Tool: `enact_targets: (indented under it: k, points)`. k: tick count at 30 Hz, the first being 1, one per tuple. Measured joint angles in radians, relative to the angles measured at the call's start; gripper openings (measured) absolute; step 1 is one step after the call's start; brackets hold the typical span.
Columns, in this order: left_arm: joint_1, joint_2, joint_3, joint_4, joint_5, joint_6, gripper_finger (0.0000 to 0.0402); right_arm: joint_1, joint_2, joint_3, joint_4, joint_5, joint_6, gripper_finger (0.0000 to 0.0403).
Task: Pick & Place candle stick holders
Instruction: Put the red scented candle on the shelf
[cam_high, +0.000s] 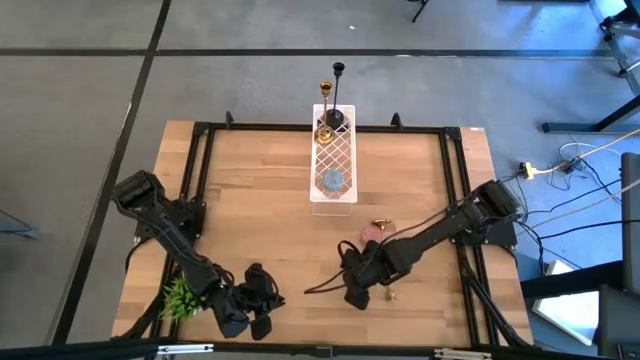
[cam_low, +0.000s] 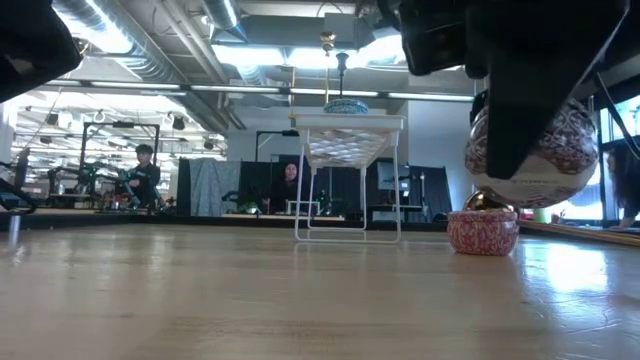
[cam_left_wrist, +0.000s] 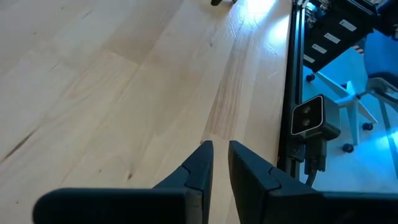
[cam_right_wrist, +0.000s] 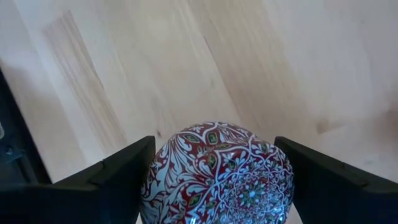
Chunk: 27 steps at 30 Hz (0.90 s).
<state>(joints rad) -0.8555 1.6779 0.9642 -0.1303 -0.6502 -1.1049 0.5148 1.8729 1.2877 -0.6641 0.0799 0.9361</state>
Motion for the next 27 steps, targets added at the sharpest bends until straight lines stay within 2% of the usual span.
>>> enact_targets:
  k: [5, 13, 20, 27]
  points:
    - [0.000, 0.000, 0.000, 0.000, -0.004, 0.000, 0.0045, -0.018, 0.009, 0.000, -0.005, 0.026, 0.014, 0.0334]
    - [0.000, 0.000, 0.000, 0.007, -0.003, 0.000, 0.0045, -0.045, 0.014, 0.000, -0.013, 0.018, 0.049, 0.0374]
    - [0.000, 0.000, 0.000, 0.007, -0.002, 0.000, 0.0045, -0.049, 0.016, 0.000, -0.015, 0.012, 0.097, 0.0377]
    - [0.000, 0.000, 0.000, 0.008, -0.001, 0.000, 0.0045, -0.050, 0.063, 0.000, -0.006, -0.040, 0.131, 0.0377]
